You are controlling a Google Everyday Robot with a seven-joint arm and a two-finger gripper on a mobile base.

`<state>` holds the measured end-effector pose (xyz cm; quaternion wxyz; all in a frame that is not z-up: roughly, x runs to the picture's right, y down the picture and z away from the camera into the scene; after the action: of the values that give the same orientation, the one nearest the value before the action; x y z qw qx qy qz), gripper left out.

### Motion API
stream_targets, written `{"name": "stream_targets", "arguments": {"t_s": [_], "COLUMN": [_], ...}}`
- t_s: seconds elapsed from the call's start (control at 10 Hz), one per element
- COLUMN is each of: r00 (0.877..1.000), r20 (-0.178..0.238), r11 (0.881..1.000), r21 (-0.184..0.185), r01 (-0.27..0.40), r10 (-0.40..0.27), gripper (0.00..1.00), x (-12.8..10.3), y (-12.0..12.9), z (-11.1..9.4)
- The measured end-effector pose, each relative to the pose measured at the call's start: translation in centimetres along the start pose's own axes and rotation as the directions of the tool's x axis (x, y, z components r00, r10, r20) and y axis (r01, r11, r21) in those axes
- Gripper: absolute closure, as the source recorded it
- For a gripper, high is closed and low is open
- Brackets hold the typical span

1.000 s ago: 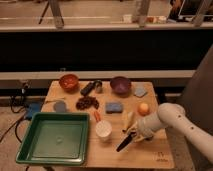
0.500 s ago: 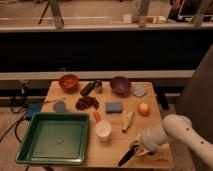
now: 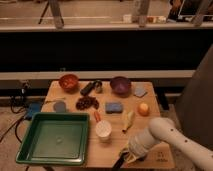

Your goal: Wipe table surface with brush

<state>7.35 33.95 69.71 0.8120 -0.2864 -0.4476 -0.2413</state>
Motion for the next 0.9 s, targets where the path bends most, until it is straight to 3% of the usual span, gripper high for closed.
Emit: {"name": "stream_targets", "arguments": {"t_s": [0.3,0.5,0.9], "r00": [0.994,0.985,0.976], "r20": [0.059,0.056,0.012], "r11": [0.993,0.983,0.976], "r21": [-0.075,-0.067,-0.023], "r01": [0.093,0.169,0.216], "r10": [-0.089,-0.165,-0.216], "gripper": [1.00,1.00,1.00], "x": [-2.5,-2.1,1.6], "y": [-1.6,-3.0,-6.1], "z": [3.1,3.0,1.0]}}
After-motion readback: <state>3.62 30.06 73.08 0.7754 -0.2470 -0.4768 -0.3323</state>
